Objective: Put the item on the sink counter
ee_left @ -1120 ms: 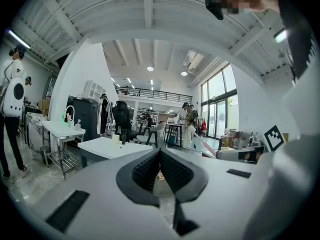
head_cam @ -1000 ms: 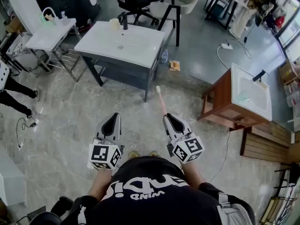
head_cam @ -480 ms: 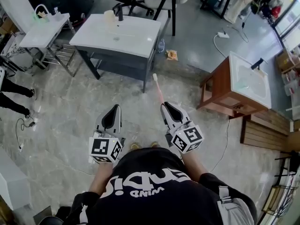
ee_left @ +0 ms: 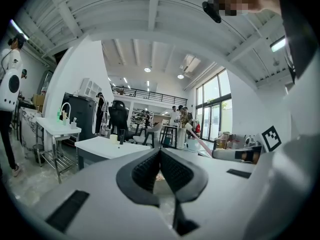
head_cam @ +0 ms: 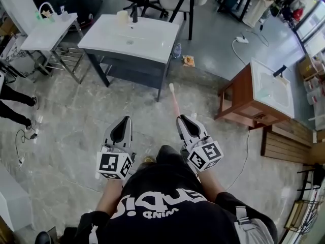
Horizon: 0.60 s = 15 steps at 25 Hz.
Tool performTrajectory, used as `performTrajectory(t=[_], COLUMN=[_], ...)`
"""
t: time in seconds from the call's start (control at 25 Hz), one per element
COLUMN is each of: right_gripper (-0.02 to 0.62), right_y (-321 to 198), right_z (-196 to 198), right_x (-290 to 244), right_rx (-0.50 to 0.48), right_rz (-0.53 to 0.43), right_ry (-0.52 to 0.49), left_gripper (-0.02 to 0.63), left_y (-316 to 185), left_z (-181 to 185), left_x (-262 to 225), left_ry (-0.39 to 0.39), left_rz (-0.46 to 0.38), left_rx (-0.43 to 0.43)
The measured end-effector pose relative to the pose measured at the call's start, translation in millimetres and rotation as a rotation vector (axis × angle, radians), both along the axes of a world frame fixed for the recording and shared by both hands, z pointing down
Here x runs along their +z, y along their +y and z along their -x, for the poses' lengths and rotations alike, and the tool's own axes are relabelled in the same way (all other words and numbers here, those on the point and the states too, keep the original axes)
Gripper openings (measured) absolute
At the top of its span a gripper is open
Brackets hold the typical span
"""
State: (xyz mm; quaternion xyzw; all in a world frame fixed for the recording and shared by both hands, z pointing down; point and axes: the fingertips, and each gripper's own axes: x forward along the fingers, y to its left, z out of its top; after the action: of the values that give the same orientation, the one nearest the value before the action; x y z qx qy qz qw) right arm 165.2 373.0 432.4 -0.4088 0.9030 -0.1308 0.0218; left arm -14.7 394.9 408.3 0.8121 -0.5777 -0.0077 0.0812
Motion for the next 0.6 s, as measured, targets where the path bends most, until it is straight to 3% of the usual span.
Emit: performTrajectory(t=[0.6], right_gripper=[0.060], right_y=[-46.3], right_z=[4.2], right_x=[16.9], right_rx=[0.051], right_rz=[0.032], right_ry=[-0.015], left_gripper=[0.021], left_y=[-46.0], left_z=[6.5], left_x=[9.5], left_ry=[0.004], left_rz=[0.011], left_rx=[0.026])
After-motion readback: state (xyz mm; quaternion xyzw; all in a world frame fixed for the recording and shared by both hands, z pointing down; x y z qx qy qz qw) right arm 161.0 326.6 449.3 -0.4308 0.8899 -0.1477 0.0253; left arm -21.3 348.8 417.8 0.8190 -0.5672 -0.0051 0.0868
